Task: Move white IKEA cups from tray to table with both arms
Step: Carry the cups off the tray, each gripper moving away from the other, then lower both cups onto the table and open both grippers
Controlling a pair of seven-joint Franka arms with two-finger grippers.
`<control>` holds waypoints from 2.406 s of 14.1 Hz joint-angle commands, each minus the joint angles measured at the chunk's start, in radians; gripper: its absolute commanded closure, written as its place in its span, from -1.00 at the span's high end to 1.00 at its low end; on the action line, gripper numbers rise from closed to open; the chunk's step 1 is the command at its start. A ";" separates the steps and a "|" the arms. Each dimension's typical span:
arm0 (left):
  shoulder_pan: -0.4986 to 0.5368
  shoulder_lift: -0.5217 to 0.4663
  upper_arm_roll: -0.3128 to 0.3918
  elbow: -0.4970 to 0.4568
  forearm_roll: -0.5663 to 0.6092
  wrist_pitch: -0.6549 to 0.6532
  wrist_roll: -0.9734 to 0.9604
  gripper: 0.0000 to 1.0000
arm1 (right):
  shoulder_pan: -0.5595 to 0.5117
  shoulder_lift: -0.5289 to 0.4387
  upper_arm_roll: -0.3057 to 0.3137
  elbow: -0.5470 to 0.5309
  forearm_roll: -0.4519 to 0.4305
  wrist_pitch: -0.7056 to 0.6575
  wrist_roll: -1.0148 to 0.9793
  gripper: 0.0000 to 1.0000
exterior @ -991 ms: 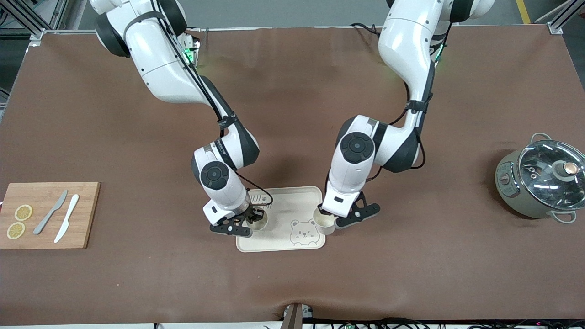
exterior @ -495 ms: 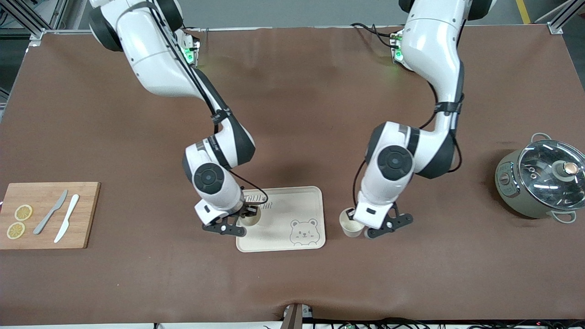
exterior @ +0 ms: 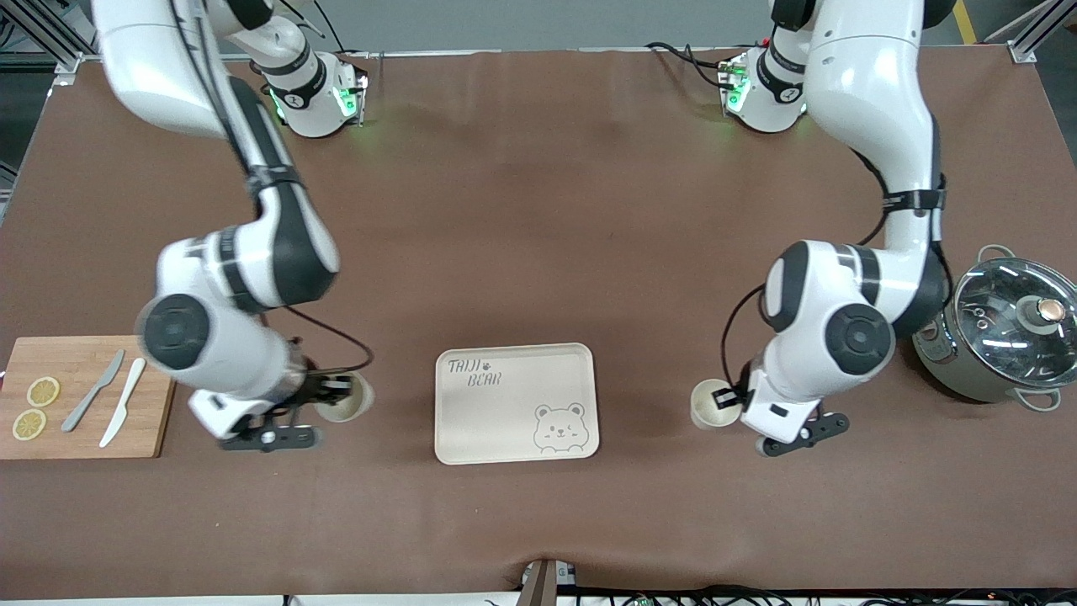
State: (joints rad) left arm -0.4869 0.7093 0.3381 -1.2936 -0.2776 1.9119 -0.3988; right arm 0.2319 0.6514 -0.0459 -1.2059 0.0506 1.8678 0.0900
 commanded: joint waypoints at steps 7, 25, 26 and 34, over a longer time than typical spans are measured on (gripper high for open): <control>0.186 -0.021 -0.001 -0.018 -0.015 -0.090 0.224 -1.00 | -0.239 0.010 0.018 -0.066 0.051 0.069 -0.495 -1.00; 0.300 0.124 -0.011 -0.018 -0.135 0.081 0.377 -1.00 | -0.240 0.171 0.021 -0.221 0.069 0.490 -0.529 -1.00; 0.300 0.130 -0.013 -0.018 -0.144 0.081 0.382 -1.00 | -0.241 0.175 0.021 -0.221 0.069 0.493 -0.529 -1.00; 0.307 0.116 -0.010 -0.010 -0.163 0.096 0.406 0.79 | -0.241 0.175 0.021 -0.213 0.069 0.491 -0.518 1.00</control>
State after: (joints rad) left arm -0.1846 0.8380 0.3272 -1.3096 -0.4164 2.0054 -0.0204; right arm -0.0047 0.8285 -0.0296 -1.4257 0.1037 2.3582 -0.4219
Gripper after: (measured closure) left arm 0.537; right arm 0.621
